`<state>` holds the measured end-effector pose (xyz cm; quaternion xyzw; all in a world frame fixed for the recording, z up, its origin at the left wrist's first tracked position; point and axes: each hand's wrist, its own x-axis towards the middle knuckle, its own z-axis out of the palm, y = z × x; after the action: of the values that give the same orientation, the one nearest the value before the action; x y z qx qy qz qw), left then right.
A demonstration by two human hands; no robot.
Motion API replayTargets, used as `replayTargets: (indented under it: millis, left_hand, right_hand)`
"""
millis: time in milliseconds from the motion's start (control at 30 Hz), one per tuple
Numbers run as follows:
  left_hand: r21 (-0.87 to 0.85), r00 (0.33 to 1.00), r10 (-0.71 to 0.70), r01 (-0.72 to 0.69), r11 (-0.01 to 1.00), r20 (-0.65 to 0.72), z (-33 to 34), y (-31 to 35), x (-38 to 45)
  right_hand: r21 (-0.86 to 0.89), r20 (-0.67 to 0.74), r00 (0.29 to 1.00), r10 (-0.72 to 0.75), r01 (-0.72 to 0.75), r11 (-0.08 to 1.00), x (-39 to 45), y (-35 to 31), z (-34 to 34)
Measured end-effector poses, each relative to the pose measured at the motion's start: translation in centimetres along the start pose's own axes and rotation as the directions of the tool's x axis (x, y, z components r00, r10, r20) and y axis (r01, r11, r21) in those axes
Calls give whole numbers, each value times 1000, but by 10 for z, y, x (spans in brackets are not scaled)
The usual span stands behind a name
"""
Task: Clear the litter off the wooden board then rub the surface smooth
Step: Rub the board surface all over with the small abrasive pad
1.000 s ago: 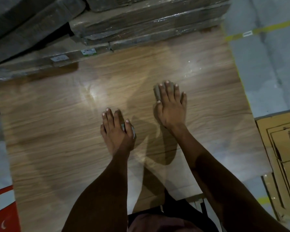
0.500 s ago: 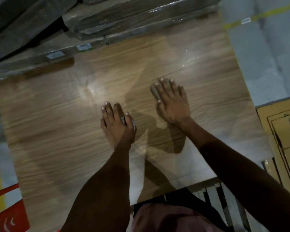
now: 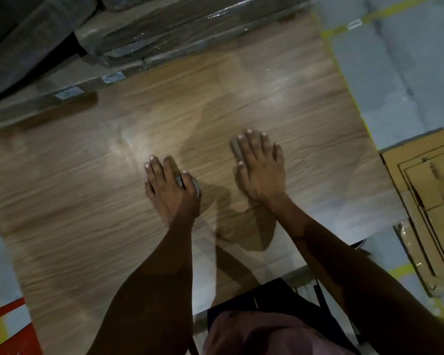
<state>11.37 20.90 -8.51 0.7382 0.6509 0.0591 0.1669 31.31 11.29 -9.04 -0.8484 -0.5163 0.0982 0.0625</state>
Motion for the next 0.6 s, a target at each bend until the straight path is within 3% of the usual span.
replayTargets:
  millis: [100, 167, 233, 333, 400, 500, 600]
  left_hand:
    - [6, 1000, 9, -9, 1000, -25, 0, 1, -1]
    - [-3, 999, 15, -15, 1000, -47, 0, 1, 0]
    - [-5, 998, 17, -17, 1000, -54, 0, 1, -1]
    - [-15, 997, 33, -34, 999, -68, 1, 1, -2]
    - [-35, 995, 45, -48, 998, -85, 0, 1, -2]
    - [-29, 991, 61, -64, 998, -116, 1, 1, -4]
    - [-2, 989, 69, -70, 998, -129, 4, 0, -3]
  right_hand:
    - [58, -50, 962, 268, -266, 962, -6, 6, 1]
    - [44, -76, 938, 339, -337, 941, -17, -10, 6]
    - [36, -29, 973, 229, -228, 973, -33, -24, 12]
    - [-12, 17, 996, -84, 84, 996, -56, -18, 12]
    - [-35, 0, 993, -120, 120, 992, -58, 1, 6]
    - [11, 6, 993, 116, -116, 993, -56, 25, -2]
    - [82, -2, 949, 315, -314, 946, -61, 24, 0]
